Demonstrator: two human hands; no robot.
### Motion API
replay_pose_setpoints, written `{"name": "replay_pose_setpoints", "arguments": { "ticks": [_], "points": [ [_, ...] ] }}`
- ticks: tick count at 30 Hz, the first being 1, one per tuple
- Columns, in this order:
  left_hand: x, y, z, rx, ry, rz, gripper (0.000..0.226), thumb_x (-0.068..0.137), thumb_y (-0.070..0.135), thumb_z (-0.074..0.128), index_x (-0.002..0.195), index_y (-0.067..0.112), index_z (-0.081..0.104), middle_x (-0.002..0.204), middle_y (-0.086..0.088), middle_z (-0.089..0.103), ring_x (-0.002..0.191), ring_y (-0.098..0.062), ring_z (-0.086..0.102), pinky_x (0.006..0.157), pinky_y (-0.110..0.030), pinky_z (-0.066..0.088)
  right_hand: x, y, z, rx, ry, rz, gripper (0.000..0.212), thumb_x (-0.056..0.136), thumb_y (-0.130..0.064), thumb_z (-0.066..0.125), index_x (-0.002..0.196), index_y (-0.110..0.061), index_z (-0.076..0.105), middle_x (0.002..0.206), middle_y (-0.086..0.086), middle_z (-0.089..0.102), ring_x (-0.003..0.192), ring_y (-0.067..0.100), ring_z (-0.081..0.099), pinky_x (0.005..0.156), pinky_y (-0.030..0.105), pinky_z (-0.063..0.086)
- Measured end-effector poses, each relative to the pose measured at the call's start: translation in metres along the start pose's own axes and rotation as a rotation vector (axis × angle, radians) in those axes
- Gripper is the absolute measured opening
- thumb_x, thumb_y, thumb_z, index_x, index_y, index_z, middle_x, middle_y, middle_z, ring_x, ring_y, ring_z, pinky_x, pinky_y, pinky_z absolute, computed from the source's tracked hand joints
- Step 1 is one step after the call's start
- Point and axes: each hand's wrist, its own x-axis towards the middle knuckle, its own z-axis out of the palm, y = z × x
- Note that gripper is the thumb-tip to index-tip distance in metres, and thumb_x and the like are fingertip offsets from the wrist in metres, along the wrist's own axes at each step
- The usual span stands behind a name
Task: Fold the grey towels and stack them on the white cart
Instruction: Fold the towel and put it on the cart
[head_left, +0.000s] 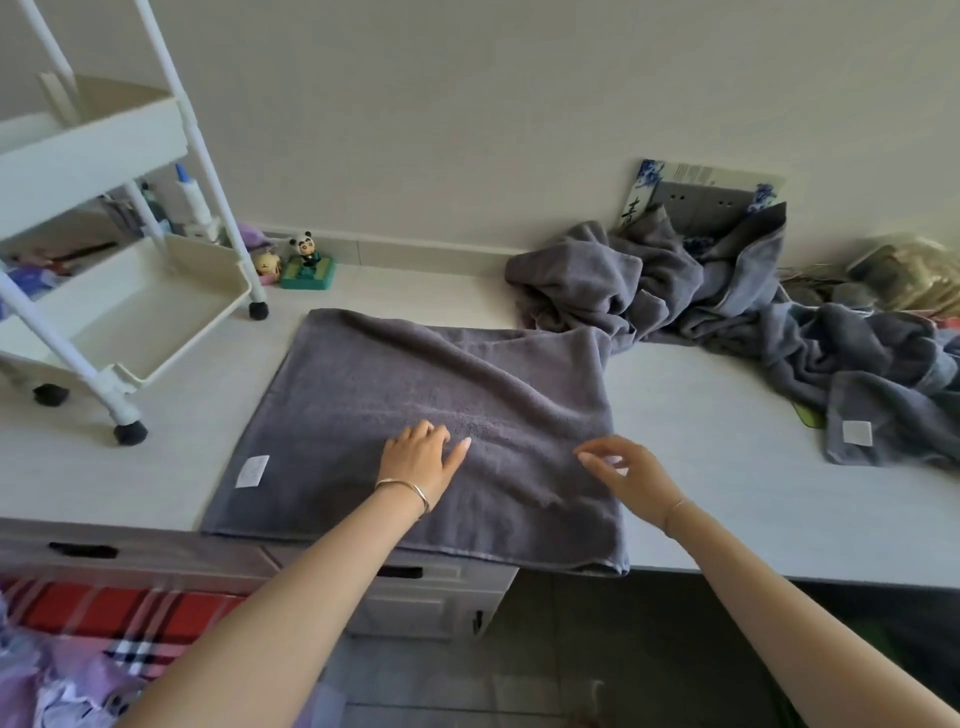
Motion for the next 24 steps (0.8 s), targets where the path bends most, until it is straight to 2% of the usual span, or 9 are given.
{"name": "replay_pose_setpoints", "arguments": {
  "ticks": [2, 3, 7, 12, 17, 19, 21, 24],
  "points": [
    [0.019, 0.009, -0.010, -0.082, 0.068, 0.034, 0.070, 0.087, 0.063, 0.014, 0.116, 0.015, 0.057, 0.118, -0.006, 0.057, 0.111, -0.027, 0.052, 0.090, -0.035, 0.039, 0.017, 0.000, -0.016, 0.083, 0.058, 0.003, 0.008, 0.089, -0.023, 0.062, 0.095, -0.022, 0.067, 0.101, -0.002, 0.065, 0.096, 0.016, 0.060, 0.089, 0.030, 0.047],
    [0.031, 0.015, -0.014, -0.121, 0.084, 0.054, 0.072, 0.086, 0.062, 0.014, 0.117, 0.014, 0.057, 0.119, -0.008, 0.057, 0.111, -0.028, 0.053, 0.090, -0.035, 0.039, 0.028, 0.001, -0.024, 0.099, 0.067, 0.003, 0.006, 0.089, -0.020, 0.063, 0.094, -0.023, 0.066, 0.100, -0.001, 0.066, 0.096, 0.017, 0.060, 0.090, 0.033, 0.048],
    [0.082, 0.041, -0.023, -0.173, 0.081, 0.125, 0.043, 0.098, 0.041, 0.037, 0.128, 0.013, 0.050, 0.131, -0.007, 0.052, 0.119, -0.026, 0.046, 0.097, -0.034, 0.036, 0.079, 0.008, -0.051, 0.132, 0.058, 0.036, 0.010, 0.089, -0.020, 0.063, 0.093, -0.028, 0.060, 0.106, -0.003, 0.062, 0.103, 0.021, 0.060, 0.094, 0.034, 0.047],
    [0.145, 0.067, -0.018, -0.134, 0.003, 0.137, 0.046, 0.100, 0.038, 0.034, 0.138, 0.013, 0.040, 0.142, -0.006, 0.043, 0.131, -0.023, 0.038, 0.105, -0.032, 0.030, 0.152, 0.023, -0.068, 0.087, 0.041, 0.035, 0.019, 0.089, -0.025, 0.063, 0.107, -0.022, 0.060, 0.113, -0.003, 0.060, 0.111, 0.019, 0.055, 0.090, 0.025, 0.040],
    [0.205, 0.071, 0.005, 0.002, -0.079, 0.111, 0.046, 0.100, 0.035, 0.035, 0.142, 0.015, 0.034, 0.146, -0.002, 0.039, 0.135, -0.021, 0.032, 0.112, -0.033, 0.024, 0.215, 0.031, -0.069, -0.121, -0.087, -0.112, 0.037, 0.089, -0.033, 0.062, 0.124, -0.022, 0.057, 0.127, -0.004, 0.056, 0.122, 0.013, 0.046, 0.106, 0.028, 0.032],
    [0.220, 0.068, 0.011, 0.050, -0.107, 0.095, 0.043, 0.099, 0.035, 0.039, 0.137, 0.016, 0.041, 0.139, -0.003, 0.047, 0.129, -0.022, 0.038, 0.108, -0.032, 0.028, 0.235, 0.029, -0.066, -0.205, -0.150, -0.186, 0.040, 0.087, -0.034, 0.064, 0.125, -0.024, 0.057, 0.130, -0.004, 0.055, 0.127, 0.015, 0.043, 0.111, 0.031, 0.028],
    [0.230, 0.064, 0.009, 0.045, -0.077, 0.129, 0.031, 0.096, 0.035, 0.045, 0.118, 0.015, 0.054, 0.121, -0.005, 0.058, 0.115, -0.025, 0.047, 0.096, -0.033, 0.035, 0.253, 0.027, -0.060, -0.288, -0.187, -0.268, 0.044, 0.084, -0.036, 0.067, 0.126, -0.027, 0.057, 0.129, -0.004, 0.056, 0.127, 0.019, 0.042, 0.110, 0.037, 0.029],
    [0.235, 0.060, -0.006, -0.242, 0.102, 0.284, 0.025, 0.093, 0.036, 0.048, 0.089, 0.012, 0.057, 0.087, -0.007, 0.060, 0.086, -0.029, 0.054, 0.072, -0.036, 0.038, 0.271, 0.018, -0.053, -0.295, -0.264, -0.319, 0.057, 0.076, -0.045, 0.074, 0.127, -0.028, 0.056, 0.123, -0.004, 0.059, 0.122, 0.015, 0.042, 0.107, 0.032, 0.032]
  ]
}}
